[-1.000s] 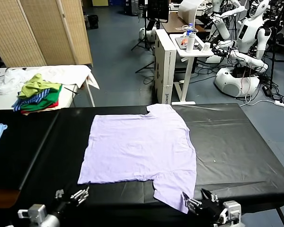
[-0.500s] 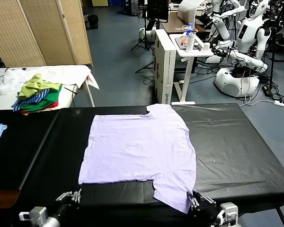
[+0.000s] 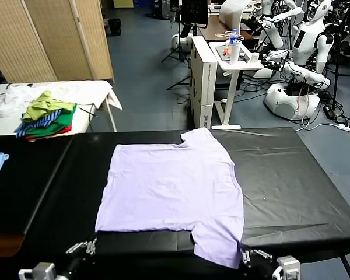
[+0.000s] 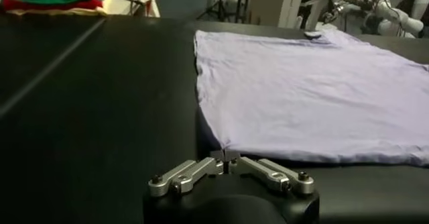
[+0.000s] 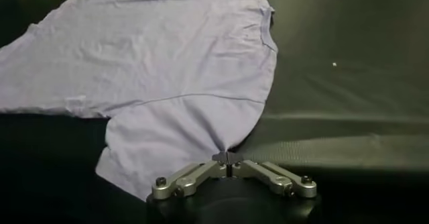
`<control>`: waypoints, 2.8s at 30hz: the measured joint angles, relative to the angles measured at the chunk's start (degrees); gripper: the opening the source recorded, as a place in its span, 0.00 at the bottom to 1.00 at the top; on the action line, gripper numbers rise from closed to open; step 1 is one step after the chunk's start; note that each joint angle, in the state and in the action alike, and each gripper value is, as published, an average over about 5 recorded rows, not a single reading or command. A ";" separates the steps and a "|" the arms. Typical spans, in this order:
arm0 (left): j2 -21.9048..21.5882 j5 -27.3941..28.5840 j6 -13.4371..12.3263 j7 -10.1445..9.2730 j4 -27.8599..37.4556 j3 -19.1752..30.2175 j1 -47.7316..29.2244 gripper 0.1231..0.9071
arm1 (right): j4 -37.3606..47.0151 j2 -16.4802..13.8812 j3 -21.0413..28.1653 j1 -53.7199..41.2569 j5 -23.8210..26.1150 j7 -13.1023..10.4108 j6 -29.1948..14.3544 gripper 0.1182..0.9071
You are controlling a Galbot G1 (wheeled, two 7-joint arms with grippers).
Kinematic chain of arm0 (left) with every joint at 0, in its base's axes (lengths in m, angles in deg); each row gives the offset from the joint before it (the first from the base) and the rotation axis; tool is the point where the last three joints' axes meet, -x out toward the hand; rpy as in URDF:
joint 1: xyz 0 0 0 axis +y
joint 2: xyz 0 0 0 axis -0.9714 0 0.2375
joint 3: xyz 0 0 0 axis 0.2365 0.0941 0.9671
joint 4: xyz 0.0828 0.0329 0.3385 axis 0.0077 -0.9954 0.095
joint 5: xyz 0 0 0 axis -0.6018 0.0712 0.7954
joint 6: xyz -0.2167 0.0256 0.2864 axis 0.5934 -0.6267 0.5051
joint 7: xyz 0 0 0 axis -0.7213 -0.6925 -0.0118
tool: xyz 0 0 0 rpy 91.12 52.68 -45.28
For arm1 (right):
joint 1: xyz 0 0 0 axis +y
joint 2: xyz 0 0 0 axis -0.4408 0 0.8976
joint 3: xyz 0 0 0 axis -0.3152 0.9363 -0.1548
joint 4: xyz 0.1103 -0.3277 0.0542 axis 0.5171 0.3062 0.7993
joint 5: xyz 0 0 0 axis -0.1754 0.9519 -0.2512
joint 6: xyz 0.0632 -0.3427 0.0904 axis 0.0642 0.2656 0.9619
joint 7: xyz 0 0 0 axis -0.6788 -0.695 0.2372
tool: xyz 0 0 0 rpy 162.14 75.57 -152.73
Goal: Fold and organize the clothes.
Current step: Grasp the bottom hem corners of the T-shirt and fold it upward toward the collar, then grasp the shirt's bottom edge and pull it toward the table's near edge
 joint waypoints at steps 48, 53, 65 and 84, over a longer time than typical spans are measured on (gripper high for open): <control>-4.01 6.48 -4.99 0.01 19.81 9.10 -29.63 0.03 | 32.22 -3.58 18.85 -43.52 -0.97 0.58 -5.89 0.03; -4.17 6.54 -4.83 0.00 21.16 9.99 -30.78 0.03 | 30.33 -4.39 17.70 -42.10 -2.69 1.03 -3.41 0.16; -3.30 6.85 -1.44 -0.93 17.70 8.82 -27.64 0.59 | 20.05 -8.36 11.37 -32.35 -2.86 1.93 -0.59 0.97; -2.47 4.70 -1.25 -0.44 15.12 7.21 -22.34 1.00 | 19.86 -8.46 10.77 -28.04 -1.33 2.88 -1.27 0.37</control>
